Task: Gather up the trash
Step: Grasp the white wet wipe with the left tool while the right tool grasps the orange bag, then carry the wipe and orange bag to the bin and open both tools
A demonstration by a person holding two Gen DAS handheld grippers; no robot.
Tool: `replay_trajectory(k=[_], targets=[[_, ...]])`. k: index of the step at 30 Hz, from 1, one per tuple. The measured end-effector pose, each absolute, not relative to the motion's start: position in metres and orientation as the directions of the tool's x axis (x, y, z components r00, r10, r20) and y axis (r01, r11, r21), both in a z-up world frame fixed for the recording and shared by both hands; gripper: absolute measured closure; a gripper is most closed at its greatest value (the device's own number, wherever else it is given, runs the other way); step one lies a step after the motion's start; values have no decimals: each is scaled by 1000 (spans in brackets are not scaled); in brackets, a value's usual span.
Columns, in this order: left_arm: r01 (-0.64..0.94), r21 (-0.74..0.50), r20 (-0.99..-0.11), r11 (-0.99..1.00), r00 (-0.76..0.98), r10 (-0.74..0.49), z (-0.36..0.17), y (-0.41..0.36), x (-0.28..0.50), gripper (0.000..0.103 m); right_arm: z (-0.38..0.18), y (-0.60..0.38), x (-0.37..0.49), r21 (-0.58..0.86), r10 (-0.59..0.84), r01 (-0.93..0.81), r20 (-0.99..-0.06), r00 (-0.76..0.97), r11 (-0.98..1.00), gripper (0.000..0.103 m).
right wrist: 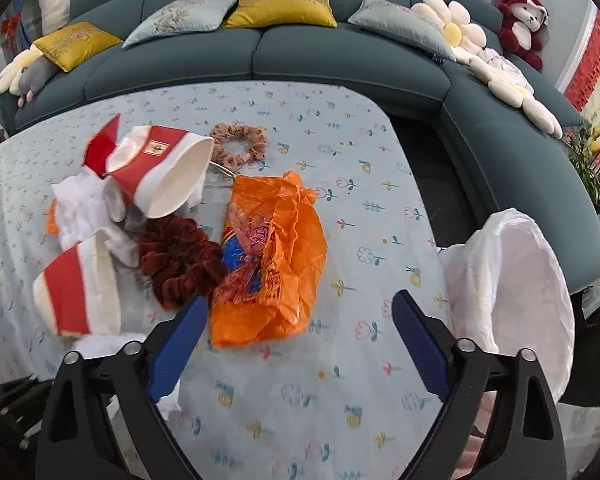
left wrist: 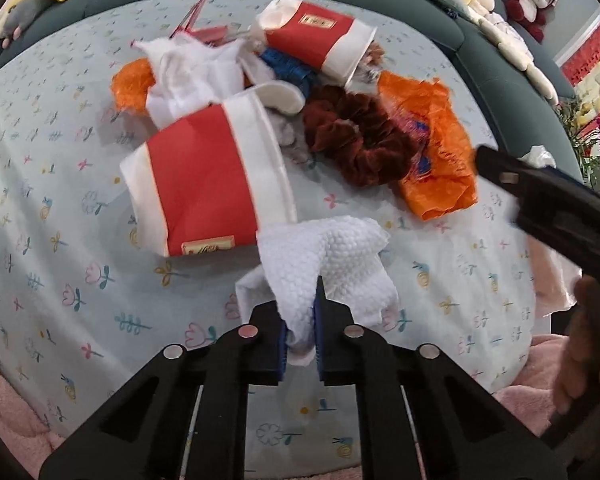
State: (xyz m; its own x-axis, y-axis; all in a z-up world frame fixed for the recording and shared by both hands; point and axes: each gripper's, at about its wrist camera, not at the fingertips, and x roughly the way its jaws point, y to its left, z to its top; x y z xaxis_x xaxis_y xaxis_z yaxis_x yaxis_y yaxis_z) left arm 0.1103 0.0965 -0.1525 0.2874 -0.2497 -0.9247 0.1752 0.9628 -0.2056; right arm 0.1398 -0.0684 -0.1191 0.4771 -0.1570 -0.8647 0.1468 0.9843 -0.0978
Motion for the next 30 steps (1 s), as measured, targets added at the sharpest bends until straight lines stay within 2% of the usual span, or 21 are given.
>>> replay_trajectory(k=[2, 7, 10, 12, 15, 20, 30], targets=[[189, -195, -920, 963, 305, -246, -147, 94, 110, 94, -127, -71, 147, -93, -154, 151, -874, 461, 984, 25], [191, -203, -913, 960, 316, -256, -141, 92, 113, 94, -145, -74, 159, -83, -141, 151, -891, 432, 985, 33], [187, -198, -914, 962, 320, -250, -138, 92, 119, 94, -156, -75, 164, -67, -118, 139, -908, 403, 988, 50], [187, -196, -913, 963, 323, -249, -135, 90, 122, 94, -165, -78, 164, -34, -84, 138, -922, 378, 990, 70], [193, -182, -912, 964, 333, -239, -131, 86, 127, 94, -167, -83, 159, 23, -34, 147, -926, 376, 989, 82], [200, -170, -909, 965, 347, -232, -125, 82, 128, 94, -153, -88, 142, 45, -19, 150, -917, 400, 988, 87], [265, -132, -889, 955, 395, -232, -100, 43, 110, 94, -105, -114, 95, 66, -32, 189, -880, 474, 980, 87]])
